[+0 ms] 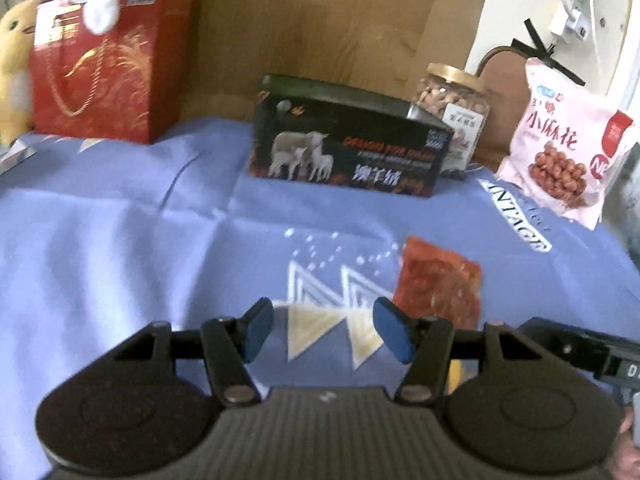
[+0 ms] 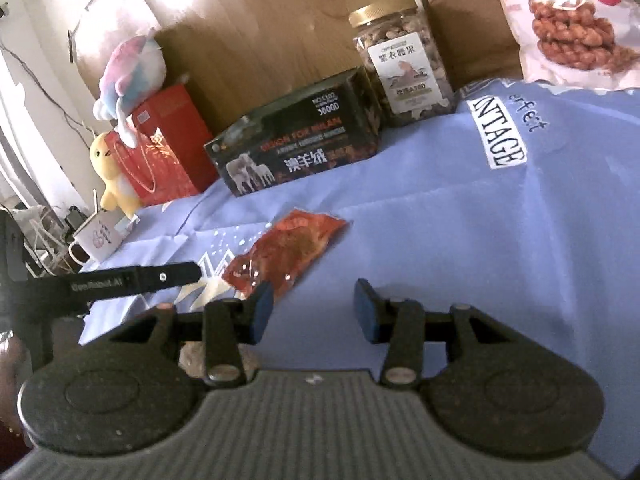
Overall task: Organize snacks
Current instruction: 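Move the right tool back to the clear bag with yellow label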
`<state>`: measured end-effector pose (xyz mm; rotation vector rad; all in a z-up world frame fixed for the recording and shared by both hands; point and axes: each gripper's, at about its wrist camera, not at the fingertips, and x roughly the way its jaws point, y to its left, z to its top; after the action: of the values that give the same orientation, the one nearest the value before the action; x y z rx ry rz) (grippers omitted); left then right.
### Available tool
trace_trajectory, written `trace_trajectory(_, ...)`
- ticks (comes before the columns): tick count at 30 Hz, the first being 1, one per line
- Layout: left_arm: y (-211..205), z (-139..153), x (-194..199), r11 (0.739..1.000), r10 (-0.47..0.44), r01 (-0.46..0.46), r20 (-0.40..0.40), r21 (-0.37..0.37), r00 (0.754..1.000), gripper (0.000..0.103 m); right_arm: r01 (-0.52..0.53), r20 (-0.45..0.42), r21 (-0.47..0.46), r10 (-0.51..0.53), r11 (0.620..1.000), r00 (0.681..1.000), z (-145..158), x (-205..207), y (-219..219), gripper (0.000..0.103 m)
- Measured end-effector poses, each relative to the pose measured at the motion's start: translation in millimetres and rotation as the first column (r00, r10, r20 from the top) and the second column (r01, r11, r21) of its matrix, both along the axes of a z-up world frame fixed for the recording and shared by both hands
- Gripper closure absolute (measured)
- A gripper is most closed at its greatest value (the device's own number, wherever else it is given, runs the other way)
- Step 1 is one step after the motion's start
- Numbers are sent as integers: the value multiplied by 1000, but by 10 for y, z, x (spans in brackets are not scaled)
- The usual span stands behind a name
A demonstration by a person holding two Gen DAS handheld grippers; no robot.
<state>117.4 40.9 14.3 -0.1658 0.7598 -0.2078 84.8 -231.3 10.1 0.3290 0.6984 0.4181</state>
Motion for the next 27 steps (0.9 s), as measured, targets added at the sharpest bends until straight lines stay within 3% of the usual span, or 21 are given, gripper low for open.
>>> trace_trajectory(4,23,-25,-110,999,38,-39,22,28,999,46,11,58,-48,-8,999,998,-20,-112,85,56)
trace_trajectory(15,-157,-97,-261,986,47,-61,97,152,994,45,46,79,-56,-41,997,996,-36,-151,44,54)
trace_trajectory(27,-143,-110,-274,989,41,-57,109,139,993,43,47,107,-60,-41,997,993,-18,-187,51,53)
